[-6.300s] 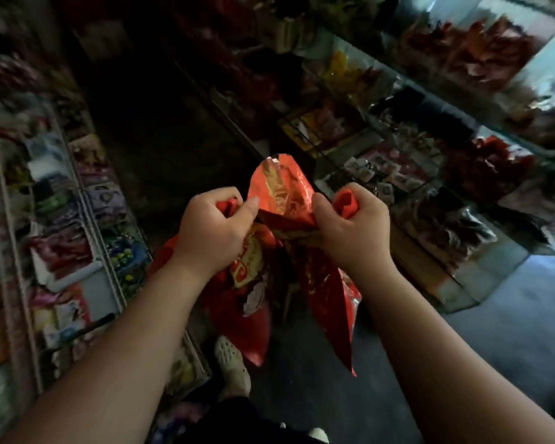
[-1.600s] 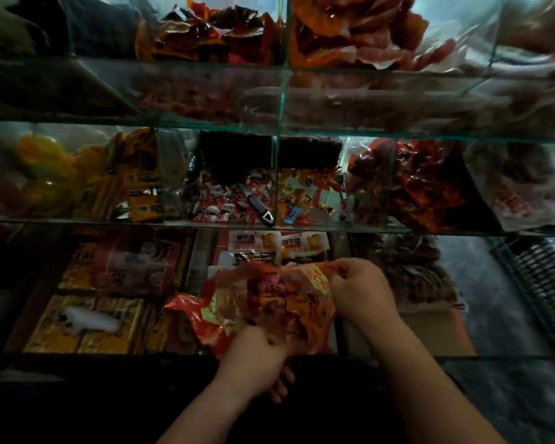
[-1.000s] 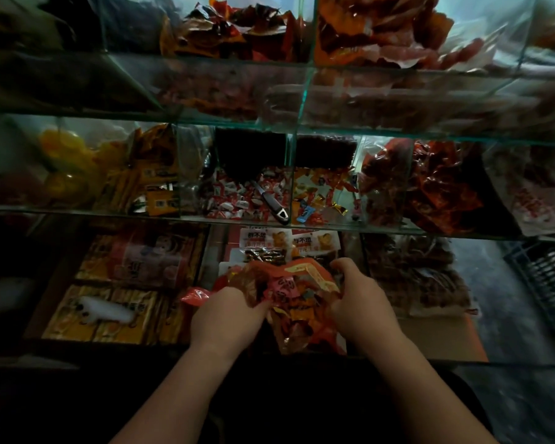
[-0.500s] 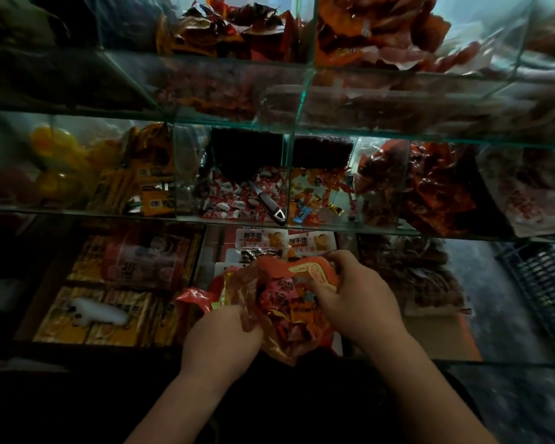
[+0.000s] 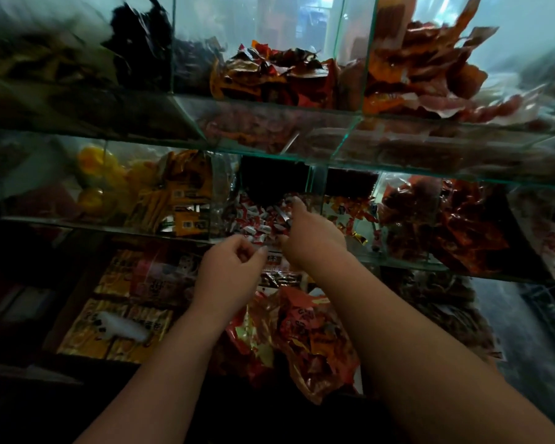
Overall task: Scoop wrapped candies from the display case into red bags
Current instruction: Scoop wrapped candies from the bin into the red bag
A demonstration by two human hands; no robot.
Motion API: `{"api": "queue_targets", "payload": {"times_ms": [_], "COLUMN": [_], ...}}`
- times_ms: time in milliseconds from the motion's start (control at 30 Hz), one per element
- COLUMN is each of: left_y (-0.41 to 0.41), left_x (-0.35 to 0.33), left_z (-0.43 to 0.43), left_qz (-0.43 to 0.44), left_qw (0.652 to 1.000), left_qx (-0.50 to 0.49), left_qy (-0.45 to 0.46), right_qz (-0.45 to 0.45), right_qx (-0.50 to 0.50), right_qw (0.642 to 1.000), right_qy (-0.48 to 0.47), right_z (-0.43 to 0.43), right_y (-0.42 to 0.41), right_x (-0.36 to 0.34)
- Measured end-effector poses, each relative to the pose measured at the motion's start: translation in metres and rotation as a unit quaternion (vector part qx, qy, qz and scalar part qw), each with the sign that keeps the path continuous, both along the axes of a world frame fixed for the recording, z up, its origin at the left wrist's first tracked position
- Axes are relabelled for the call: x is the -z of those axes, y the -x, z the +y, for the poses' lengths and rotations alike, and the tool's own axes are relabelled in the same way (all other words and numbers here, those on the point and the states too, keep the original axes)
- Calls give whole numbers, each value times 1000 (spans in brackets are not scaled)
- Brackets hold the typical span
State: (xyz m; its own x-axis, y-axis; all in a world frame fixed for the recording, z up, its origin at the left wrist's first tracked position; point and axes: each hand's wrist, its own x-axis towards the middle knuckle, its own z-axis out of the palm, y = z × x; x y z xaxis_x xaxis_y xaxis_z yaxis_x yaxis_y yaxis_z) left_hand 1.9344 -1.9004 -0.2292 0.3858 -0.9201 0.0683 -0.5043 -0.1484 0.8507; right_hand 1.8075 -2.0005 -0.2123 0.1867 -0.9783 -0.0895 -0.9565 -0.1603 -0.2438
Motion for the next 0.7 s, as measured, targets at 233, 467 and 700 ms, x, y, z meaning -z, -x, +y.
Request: {"api": "queue_targets", "payload": {"times_ms": [233,467,700], "left_y": [-11,-1,35], "left_x": [9,10,-22], "left_z": [-21,-22,-56], "left_qz": [73,251,522], "left_qw": [997,967,836], "left_qx": [-8,-2,41], "left_qy": [-1,-47,-164], "right_qz": [-6,-350,-451], "right_qx": [47,106,38], "right_qw": [999,926,872], "right_qy": [-19,96,187], "right_z": [-12,26,78], "right_y": [0,33,50], "right_x": [20,22,12]}}
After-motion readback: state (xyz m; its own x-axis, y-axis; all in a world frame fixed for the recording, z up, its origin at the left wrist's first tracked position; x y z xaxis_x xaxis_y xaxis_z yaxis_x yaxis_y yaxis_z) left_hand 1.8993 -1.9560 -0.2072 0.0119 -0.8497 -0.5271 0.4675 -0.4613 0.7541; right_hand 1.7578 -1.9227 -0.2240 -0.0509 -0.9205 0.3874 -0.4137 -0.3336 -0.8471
